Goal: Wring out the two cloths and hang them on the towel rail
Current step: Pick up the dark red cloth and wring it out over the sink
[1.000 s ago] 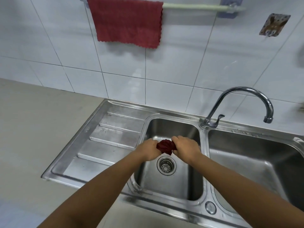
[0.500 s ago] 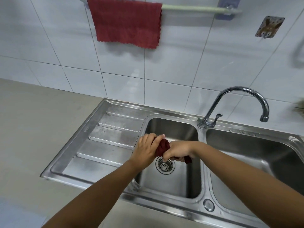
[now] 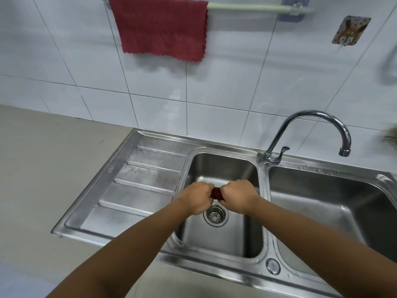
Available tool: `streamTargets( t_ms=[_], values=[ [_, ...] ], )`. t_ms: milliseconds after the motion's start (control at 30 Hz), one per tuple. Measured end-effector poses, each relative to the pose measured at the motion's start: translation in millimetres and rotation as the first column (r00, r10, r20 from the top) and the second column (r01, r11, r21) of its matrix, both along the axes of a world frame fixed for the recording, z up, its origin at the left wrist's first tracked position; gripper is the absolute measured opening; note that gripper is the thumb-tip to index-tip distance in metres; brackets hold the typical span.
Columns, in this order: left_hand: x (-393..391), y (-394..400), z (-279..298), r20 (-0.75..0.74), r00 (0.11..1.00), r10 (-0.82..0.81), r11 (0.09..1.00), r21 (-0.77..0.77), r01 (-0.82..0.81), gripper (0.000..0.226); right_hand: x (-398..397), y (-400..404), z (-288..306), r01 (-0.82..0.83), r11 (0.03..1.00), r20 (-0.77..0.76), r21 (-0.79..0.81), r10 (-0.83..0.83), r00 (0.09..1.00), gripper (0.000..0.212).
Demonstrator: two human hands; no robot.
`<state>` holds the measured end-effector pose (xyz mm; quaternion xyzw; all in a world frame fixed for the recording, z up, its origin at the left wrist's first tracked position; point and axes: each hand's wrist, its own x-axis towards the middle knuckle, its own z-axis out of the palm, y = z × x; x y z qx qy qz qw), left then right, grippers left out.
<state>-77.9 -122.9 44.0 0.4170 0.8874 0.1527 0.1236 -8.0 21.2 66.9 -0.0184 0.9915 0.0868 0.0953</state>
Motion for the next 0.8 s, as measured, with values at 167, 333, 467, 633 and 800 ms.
streamTargets(
  t_ms=[167, 333, 467, 633, 800],
  values=[
    [0.0, 7.8, -0.5, 0.199, 0.98, 0.019, 0.994, -0.111, 0.003, 0.018, -0.9, 12.0, -9.7, -0.09, 0.996, -0.003, 0.002, 0.09, 0.996, 0.027],
    [-1.6, 7.4, -1.3, 0.475, 0.875, 0.089, 0.995, -0.074, -0.061, 0.016, -4.0, 14.6, -15.7, -0.133, 0.991, -0.014, -0.013, 0.132, 0.991, 0.029],
    [-2.9, 2.4, 0.3, 0.681, 0.721, 0.128, 0.99, -0.049, -0.13, 0.007, -9.8, 19.6, -18.3, -0.147, 0.988, -0.079, -0.044, 0.143, 0.987, 0.027],
    [-9.1, -1.9, -8.2, 0.581, 0.804, 0.127, 0.992, -0.058, -0.115, 0.019, -9.2, 12.9, -26.0, 0.051, 0.99, -0.129, -0.133, -0.069, 0.989, 0.032],
    [-10.5, -9.9, -16.8, 0.473, 0.856, 0.206, 0.964, 0.052, -0.261, 0.046, -12.6, 14.7, -29.7, 0.328, 0.828, 0.031, -0.455, -0.353, 0.935, 0.018]
  ],
)
